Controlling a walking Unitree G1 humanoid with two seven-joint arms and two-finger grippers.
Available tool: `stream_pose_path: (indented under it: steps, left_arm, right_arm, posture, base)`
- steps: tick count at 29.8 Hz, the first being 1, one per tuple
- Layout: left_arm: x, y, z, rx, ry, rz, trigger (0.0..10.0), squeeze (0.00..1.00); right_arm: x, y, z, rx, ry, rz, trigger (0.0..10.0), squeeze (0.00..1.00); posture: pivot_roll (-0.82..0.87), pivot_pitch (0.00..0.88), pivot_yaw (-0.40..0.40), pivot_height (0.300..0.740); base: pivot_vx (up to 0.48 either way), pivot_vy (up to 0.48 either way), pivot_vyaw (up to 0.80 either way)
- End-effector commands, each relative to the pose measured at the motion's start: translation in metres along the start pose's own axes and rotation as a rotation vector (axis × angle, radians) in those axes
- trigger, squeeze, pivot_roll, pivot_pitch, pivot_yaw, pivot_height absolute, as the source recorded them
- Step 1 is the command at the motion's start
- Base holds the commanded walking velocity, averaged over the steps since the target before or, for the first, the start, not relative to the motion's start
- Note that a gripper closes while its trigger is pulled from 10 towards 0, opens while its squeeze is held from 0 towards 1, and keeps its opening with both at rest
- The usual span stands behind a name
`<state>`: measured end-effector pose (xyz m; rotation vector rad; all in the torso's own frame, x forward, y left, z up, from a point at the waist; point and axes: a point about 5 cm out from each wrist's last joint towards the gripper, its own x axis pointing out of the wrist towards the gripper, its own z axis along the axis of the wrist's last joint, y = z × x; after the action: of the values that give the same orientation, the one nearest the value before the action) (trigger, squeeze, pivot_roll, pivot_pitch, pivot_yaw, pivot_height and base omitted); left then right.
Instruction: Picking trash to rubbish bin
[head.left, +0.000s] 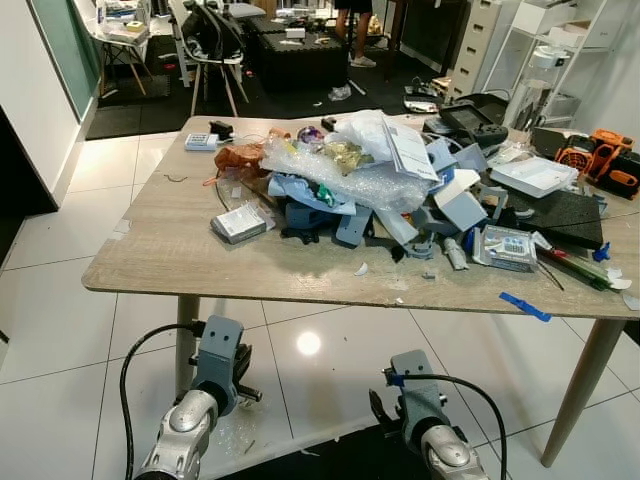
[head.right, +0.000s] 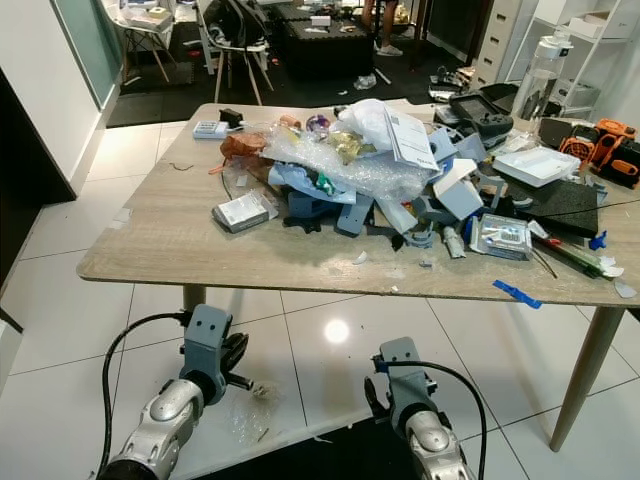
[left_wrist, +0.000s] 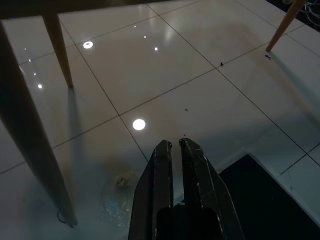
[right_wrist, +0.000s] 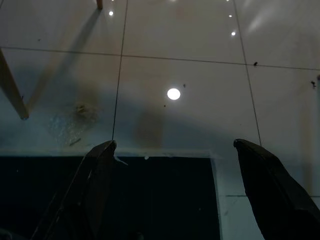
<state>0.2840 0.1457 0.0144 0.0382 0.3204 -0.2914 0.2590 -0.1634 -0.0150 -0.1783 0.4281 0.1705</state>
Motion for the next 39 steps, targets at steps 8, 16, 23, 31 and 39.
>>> stream_pose_path:
  steps: [8,16,23,31,39]
  left_arm:
    - [-0.0007,-0.0019,-0.0012,0.013,0.005,-0.008,10.0,0.00]
    - [-0.0001,-0.0005,-0.0008,0.000,0.009,0.007,10.0,0.00]
    - [0.0003,0.0002,0.0000,0.012,0.016,-0.005,10.0,0.00]
    - [0.0005,-0.0006,0.0018,0.016,0.004,0.000,10.0,0.00]
    - [-0.0009,-0.0024,0.0063,-0.005,-0.041,-0.016,10.0,0.00]
  right_arm:
    - [-0.0012,-0.0002,-0.0016,0.008,0.004,-0.005,10.0,0.00]
    - [-0.0012,0.0000,-0.0018,0.009,0.005,-0.007,10.0,0.00]
    - [-0.0009,0.0002,-0.0020,0.010,0.006,-0.008,10.0,0.00]
    - [-0.0009,0.0012,-0.0017,0.012,0.005,-0.008,10.0,0.00]
    - [-0.0012,0.0020,0.0037,0.021,-0.042,0.005,10.0,0.00]
  posture:
    - [-0.04,0.070,0.026,0.740]
    - [-0.04,0.071,0.028,0.740]
    - [-0.04,0.072,0.029,0.740]
    - [-0.04,0.072,0.032,0.740]
    - [-0.04,0.070,0.033,0.740]
  base:
    - [0.000,-0.380,0.00]
    - [0.000,-0.180,0.00]
    - [0.000,0.094,0.00]
    - [0.000,0.180,0.00]
    - [0.000,0.000,0.00]
